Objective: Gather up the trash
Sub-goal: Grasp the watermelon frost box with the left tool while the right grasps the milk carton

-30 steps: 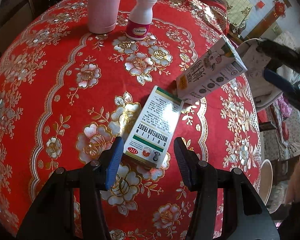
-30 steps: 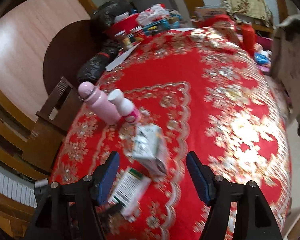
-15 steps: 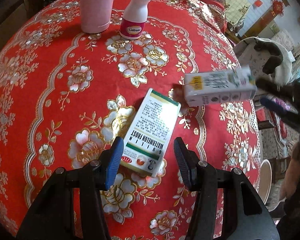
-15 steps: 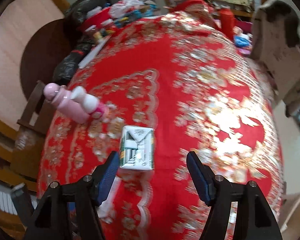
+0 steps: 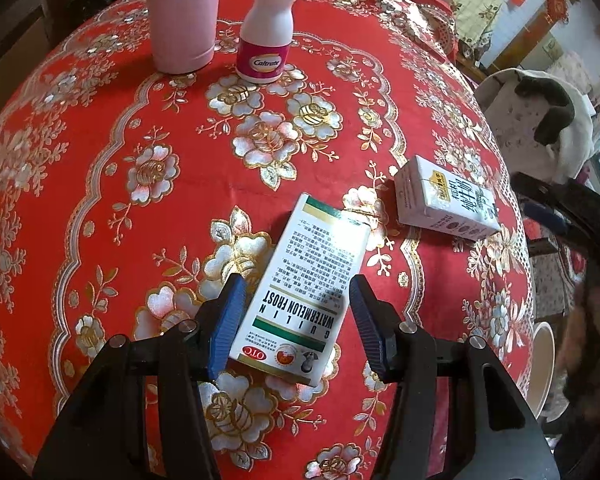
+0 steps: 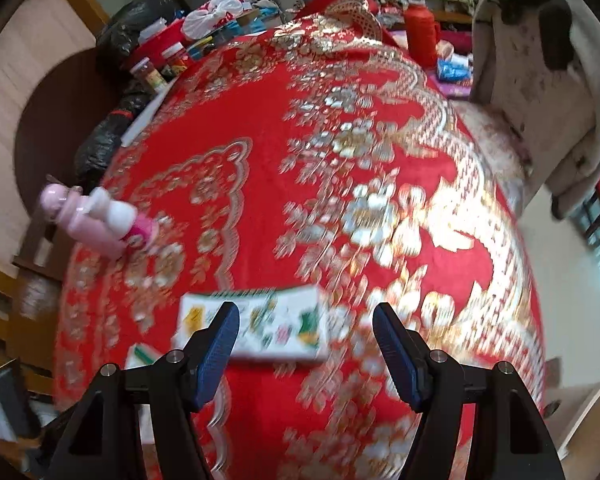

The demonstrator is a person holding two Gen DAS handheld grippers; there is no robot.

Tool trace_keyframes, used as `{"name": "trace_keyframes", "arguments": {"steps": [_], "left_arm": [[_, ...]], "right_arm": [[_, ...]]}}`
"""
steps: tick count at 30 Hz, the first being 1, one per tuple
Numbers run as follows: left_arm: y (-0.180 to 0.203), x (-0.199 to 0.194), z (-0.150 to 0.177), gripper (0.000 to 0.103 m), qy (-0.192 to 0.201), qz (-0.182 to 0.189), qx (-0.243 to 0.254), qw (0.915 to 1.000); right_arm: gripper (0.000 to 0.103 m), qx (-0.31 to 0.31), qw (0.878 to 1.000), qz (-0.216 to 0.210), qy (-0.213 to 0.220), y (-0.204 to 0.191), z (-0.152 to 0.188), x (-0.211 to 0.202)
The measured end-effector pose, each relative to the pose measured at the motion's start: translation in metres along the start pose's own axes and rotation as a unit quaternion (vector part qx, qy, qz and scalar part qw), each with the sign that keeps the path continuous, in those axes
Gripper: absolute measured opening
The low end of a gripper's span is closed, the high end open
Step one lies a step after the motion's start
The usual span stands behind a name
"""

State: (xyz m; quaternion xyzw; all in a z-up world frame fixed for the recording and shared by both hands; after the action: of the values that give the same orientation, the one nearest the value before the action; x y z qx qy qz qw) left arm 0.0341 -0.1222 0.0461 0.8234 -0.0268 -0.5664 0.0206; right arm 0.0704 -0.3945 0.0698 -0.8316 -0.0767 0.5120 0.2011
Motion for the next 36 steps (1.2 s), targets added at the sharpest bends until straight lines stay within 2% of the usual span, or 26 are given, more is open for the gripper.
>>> {"name": "trace_keyframes", "arguments": {"steps": [2, 4, 8, 10, 13, 17, 25, 31, 36], "left_arm": [[-0.002, -0.001, 0.001, 0.052, 0.000, 0.001, -0.003, 1.0000], [-0.004, 0.000, 0.001, 0.052, -0.002, 0.005, -0.008, 1.0000], [-0.008, 0.003, 0.000, 0.052, -0.008, 0.011, -0.010, 0.9999], [-0.007, 0.004, -0.001, 0.053, -0.012, 0.028, -0.008, 0.9995], [-0.003, 0.004, -0.003, 0.053, -0.007, 0.033, 0.005, 0.9994], [0.002, 0.009, -0.004, 0.053, -0.011, 0.024, 0.024, 0.9994], [0.017, 0.012, -0.002, 0.053, -0.013, 0.031, 0.071, 0.9969], [0.023, 0.011, -0.003, 0.053, -0.014, 0.041, 0.074, 0.9964], [0.028, 0.018, -0.007, 0.054, -0.019, 0.025, 0.077, 0.9965]], "right_arm": [[0.067, -0.013, 1.000, 0.027, -0.008, 0.004, -0.010, 0.012], [0.067, -0.014, 0.998, 0.040, -0.036, 0.013, -0.016, 0.029], [0.067, -0.021, 0.996, 0.028, -0.080, 0.016, -0.006, 0.042], [0.067, -0.026, 0.995, 0.009, -0.098, 0.010, 0.013, 0.037], [0.067, -0.035, 0.992, -0.021, -0.117, 0.000, 0.042, 0.029], [0.067, -0.031, 0.994, -0.031, -0.096, -0.005, 0.060, 0.015], [0.067, -0.011, 0.995, -0.056, -0.078, -0.011, 0.064, 0.007], [0.067, -0.010, 0.995, -0.061, -0.074, -0.022, 0.060, 0.009], [0.068, -0.009, 0.995, -0.061, -0.075, -0.025, 0.058, 0.013]]}}
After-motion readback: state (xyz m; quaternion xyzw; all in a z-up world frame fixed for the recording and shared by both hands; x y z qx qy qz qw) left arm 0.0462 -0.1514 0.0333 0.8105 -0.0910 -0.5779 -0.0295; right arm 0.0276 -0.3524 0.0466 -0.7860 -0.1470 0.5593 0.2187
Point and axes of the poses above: each gripper's, at about its wrist camera, not at the fingertips, and x roughly the way its jaws point, y to its right, z to its underside, the point moved 1 cm from there along x, roughly the way its jaws point, and after that the axes turned 12 degrees about -z, right-handed, at the moved point
